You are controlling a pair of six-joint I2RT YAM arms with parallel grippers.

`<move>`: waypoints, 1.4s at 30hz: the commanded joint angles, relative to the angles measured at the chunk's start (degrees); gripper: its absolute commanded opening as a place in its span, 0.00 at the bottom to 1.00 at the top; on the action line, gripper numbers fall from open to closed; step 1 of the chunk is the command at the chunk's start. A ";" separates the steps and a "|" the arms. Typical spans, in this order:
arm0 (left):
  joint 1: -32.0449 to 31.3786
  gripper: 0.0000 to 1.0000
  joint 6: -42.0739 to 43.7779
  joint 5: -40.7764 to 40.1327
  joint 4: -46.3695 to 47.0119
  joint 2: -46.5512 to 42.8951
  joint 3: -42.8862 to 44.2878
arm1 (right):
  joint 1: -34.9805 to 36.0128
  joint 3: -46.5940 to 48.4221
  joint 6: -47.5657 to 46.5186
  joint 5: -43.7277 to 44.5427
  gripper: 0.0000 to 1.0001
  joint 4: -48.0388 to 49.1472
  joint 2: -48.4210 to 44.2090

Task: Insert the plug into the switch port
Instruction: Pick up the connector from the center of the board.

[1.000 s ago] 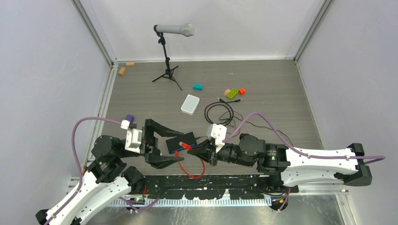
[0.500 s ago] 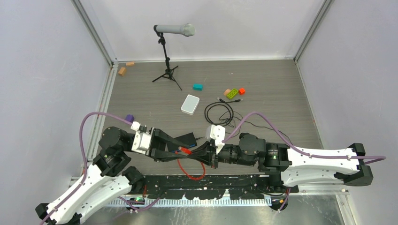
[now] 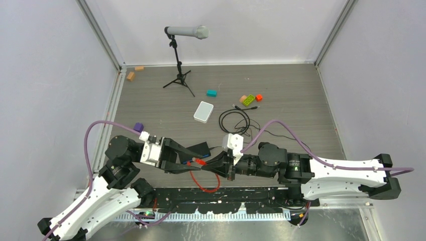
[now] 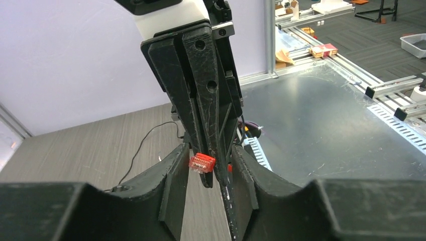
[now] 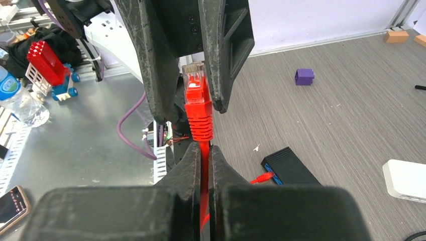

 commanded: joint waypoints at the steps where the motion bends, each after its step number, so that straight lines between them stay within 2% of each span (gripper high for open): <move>1: -0.01 0.37 0.46 -0.32 0.14 -0.45 1.00 | 0.25 1.29 0.90 -0.13 0.01 3.11 -1.74; 4: 0.00 0.27 0.56 -0.42 -0.07 -0.59 0.86 | 0.26 1.02 0.98 0.03 0.00 3.37 -1.92; 7: 0.05 0.02 0.79 -1.24 -0.34 -0.60 0.78 | 0.23 0.75 1.04 0.87 0.00 3.42 -2.10; 10: -0.01 0.00 0.84 -2.90 0.26 -0.74 0.38 | 0.25 0.34 0.40 3.17 0.03 3.38 -2.23; 11: 0.05 0.00 0.79 -3.64 0.53 -0.70 0.20 | 0.25 0.12 0.05 4.06 0.08 3.38 -2.27; 12: 0.01 0.00 0.83 -4.10 0.77 -0.69 0.00 | 0.21 -0.14 -0.35 4.83 0.19 3.42 -2.33; 14: 0.06 0.00 0.88 -4.22 1.63 -0.56 -0.63 | 0.26 -0.65 -1.26 5.13 0.34 3.71 -2.65; 17: 0.03 0.00 0.84 -3.56 2.49 -0.29 -0.97 | 0.21 -0.31 -1.48 4.39 0.47 3.01 -3.18; 19: 0.01 0.00 0.84 -3.00 2.76 -0.08 -0.98 | 0.24 0.02 -1.40 3.81 0.50 2.16 -3.41; 24: -0.01 0.00 0.16 -1.99 3.96 0.63 -0.90 | 0.23 -0.72 -1.29 2.83 0.49 3.73 -3.48; 31: 0.04 0.00 -0.04 -0.48 4.92 1.07 -0.72 | 0.24 -0.26 -1.83 0.84 0.41 4.21 -1.99; 40: 0.03 0.00 -1.77 0.38 6.69 1.74 -1.38 | 0.17 -0.82 -3.03 1.64 0.23 6.15 -0.34; 42: 0.01 0.00 -2.24 0.59 7.49 2.06 -1.50 | 0.18 -0.80 -3.08 2.14 0.15 6.13 0.35</move>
